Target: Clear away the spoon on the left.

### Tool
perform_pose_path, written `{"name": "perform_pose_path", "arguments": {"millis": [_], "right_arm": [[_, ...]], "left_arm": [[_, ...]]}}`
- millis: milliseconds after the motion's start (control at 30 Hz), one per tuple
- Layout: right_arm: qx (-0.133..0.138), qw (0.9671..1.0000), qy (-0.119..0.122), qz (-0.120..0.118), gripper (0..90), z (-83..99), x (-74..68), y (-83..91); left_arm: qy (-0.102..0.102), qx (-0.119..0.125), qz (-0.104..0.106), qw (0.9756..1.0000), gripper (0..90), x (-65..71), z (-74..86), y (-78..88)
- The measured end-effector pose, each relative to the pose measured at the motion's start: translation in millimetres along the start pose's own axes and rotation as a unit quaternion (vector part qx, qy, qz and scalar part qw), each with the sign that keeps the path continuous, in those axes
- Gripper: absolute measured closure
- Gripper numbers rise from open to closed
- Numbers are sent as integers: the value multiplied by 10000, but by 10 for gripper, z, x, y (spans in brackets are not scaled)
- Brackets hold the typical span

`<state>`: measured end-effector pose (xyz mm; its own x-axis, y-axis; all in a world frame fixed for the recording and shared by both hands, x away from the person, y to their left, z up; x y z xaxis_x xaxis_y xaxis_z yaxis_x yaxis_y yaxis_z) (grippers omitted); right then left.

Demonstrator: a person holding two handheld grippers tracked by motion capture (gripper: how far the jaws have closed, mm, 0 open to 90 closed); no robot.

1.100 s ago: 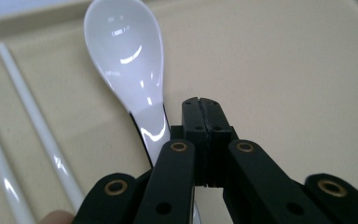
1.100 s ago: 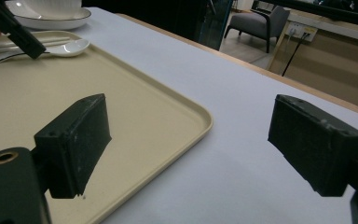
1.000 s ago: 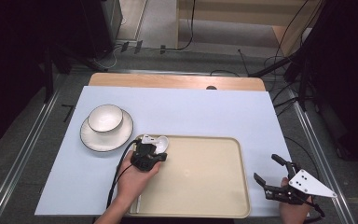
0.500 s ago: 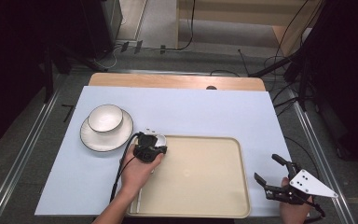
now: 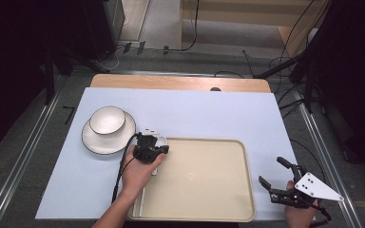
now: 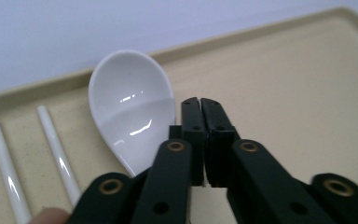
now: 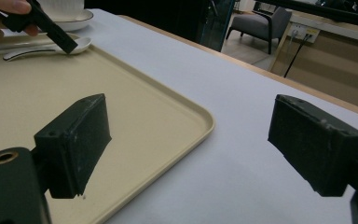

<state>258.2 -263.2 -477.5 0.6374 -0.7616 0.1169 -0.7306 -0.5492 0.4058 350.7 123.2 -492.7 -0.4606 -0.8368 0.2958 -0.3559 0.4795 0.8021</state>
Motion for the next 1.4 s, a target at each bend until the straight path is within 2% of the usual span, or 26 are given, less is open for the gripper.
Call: {"name": "perform_pose_path", "arguments": {"millis": [100, 167, 200, 233, 267, 300, 333, 433, 467, 500, 533, 600, 633, 700, 833, 867, 900, 1000, 1033, 1133, 1400], "right_arm": [[4, 10000, 4, 4, 130, 0, 3, 5], [6, 10000, 2, 8, 130, 2, 5, 9], [11, 10000, 8, 13, 130, 1, 7, 9], [11, 10000, 8, 13, 130, 1, 7, 9], [5, 10000, 9, 14, 130, 2, 7, 9], [3, 10000, 9, 9, 130, 2, 4, 8], [-2, 10000, 0, 13, 130, 0, 1, 8], [-7, 10000, 10, 9, 130, -1, -4, 6], [-12, 10000, 15, 4, 130, -2, -7, 5], [-11, 10000, 10, 5, 130, -4, -9, 5], [-11, 10000, 11, 5, 130, -5, -9, 4], [-15, 10000, 15, 9, 130, -5, -9, 4], [-18, 10000, 17, 12, 130, -5, -9, 3], [-15, 10000, 16, 14, 130, -5, -9, 4], [-14, 10000, 9, 13, 130, -4, -8, 6], [-12, 10000, 5, 19, 130, -3, -5, 6], [-8, 10000, 0, 16, 130, -2, -3, 8], [-14, 10000, 3, 21, 130, -4, -5, 8], [-13, 10000, 4, 18, 130, -5, -6, 9], [-9, 10000, -2, 25, 130, -8, -5, 11], [-9, 10000, -4, 17, 130, -6, -6, 6]], "left_arm": [[14, 295, 78, 9995, 779, -1, -27, 118], [28, 497, 259, 9984, 721, -2, -50, 204], [28, 497, 259, 9984, 687, -2, -50, 204], [-40, 579, 248, 9980, 687, -15, -58, 243], [-88, 661, 266, 9974, 621, -25, -64, 272], [-268, 847, 297, 9956, 577, -40, -77, 325], [-362, 900, 280, 9949, 534, -48, -79, 349], [-357, 800, 307, 9957, 380, -62, -79, 403], [-313, 745, 291, 9963, 380, -78, -81, 442], [-366, 739, 137, 9965, 257, -110, -92, 502], [-389, 762, 75, 9963, 195, -125, -99, 529], [-407, 780, 62, 9961, 42, -154, -108, 575], [-391, 830, 109, 9957, 0, -169, -114, 608], [-346, 955, 166, 9947, 0, -207, -129, 676], [-295, 1048, 78, 9940, 0, -275, -145, 765], [-281, 1063, 51, 9939, 0, -301, -148, 794], [-276, 1069, -84, 9939, 0, -352, -149, 845], [-312, 1045, -136, 9939, 0, -397, -143, 888], [-366, 1062, -223, 9934, 0, -441, -137, 928], [-380, 1122, -291, 9925, 0, -512, -134, 1005], [-245, 1216, -462, 9912, 0, -705, -144, 1179]]}}
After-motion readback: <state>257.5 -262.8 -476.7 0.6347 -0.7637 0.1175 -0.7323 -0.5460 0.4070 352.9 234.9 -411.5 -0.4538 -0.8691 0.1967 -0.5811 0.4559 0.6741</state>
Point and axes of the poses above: each handheld gripper's, and its own axes: y roughly backward along the jaws, z roughly out of its underside, x roughly to its right, the point moved 6 cm from there along -y, roughly forward along the jaws, and after that the axes turned 9 degrees about -x, right-handed, at the moved point
